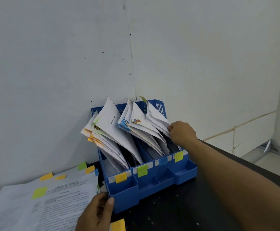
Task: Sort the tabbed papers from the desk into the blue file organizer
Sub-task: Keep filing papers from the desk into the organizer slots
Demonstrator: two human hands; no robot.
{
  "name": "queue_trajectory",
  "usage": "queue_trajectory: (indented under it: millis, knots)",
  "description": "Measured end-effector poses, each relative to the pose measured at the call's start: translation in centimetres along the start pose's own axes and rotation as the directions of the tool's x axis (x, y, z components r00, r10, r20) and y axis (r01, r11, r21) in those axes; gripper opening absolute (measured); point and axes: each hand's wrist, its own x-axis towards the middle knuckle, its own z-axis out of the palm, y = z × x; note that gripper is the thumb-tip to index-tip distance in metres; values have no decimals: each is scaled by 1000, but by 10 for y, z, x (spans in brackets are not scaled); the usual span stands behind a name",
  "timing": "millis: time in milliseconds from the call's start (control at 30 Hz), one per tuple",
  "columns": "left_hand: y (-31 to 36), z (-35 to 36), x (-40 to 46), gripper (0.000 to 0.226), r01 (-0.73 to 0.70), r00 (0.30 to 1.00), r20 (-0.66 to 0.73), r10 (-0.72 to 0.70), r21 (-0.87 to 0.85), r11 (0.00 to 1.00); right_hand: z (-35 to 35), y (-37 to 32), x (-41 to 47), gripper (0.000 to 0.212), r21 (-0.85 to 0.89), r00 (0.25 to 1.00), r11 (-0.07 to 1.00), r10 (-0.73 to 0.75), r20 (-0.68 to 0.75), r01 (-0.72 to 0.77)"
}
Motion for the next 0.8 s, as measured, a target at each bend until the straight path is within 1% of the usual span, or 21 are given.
queue_trajectory:
  millis: [67,133,167,233,300,367,400,433,500,533,567,600,633,667,700,733,800]
  knots:
    - [1,0,-1,14,14,1000,2,-14,-7,1000,-1,0,-1,28,61,1000,998,1,27,-3]
    - [2,-1,-2,12,-2,1000,-15,1,-3,1000,-6,2,-7,42,144,1000,990,4,31,-8]
    - [1,-4,-3,13,-15,1000,-26,15,7,1000,-8,1,-12,50,180,1000,984,-5,9,4]
    - [6,-7,-4,13,-49,999,-6,50,68,997,-12,3,-24,59,227,992,972,-35,-124,63]
    - [9,-12,-2,18,-75,995,77,62,181,981,-14,-6,-43,57,270,956,947,-96,-276,173]
    - [8,-19,1,25,-117,980,186,64,287,951,-13,-27,-70,52,331,928,903,-157,-338,273]
    - [10,-23,2,27,-126,971,234,54,305,944,-14,-38,-86,49,366,920,877,-182,-347,311]
    - [15,-23,5,27,-119,962,271,35,299,947,-15,-46,-101,47,400,912,846,-213,-350,351]
    - [19,-35,9,22,-38,964,265,-21,218,975,-11,-74,-140,41,496,890,750,-279,-362,437]
    - [19,-44,10,20,39,975,211,-66,131,991,-4,-89,-161,35,544,882,698,-313,-352,465]
    - [23,-45,15,20,114,982,153,-112,2,994,1,-96,-176,29,579,878,661,-338,-339,478]
    - [22,-54,18,21,189,981,77,-178,-179,966,13,-109,-194,21,605,884,646,-379,-275,465]
    - [22,-60,21,19,233,970,16,-244,-368,900,25,-118,-209,15,613,896,666,-408,-178,425]
    - [22,-67,23,15,230,955,-40,-295,-529,817,38,-127,-222,12,606,907,712,-419,-40,356]
    - [22,-74,22,10,190,940,-102,-325,-635,749,54,-133,-232,12,578,906,767,-410,105,280]
    - [21,-80,20,7,149,924,-160,-348,-687,712,69,-138,-238,20,534,896,817,-384,224,217]
    - [17,-90,12,9,96,887,-239,-395,-742,664,99,-144,-244,40,462,868,883,-294,401,86]
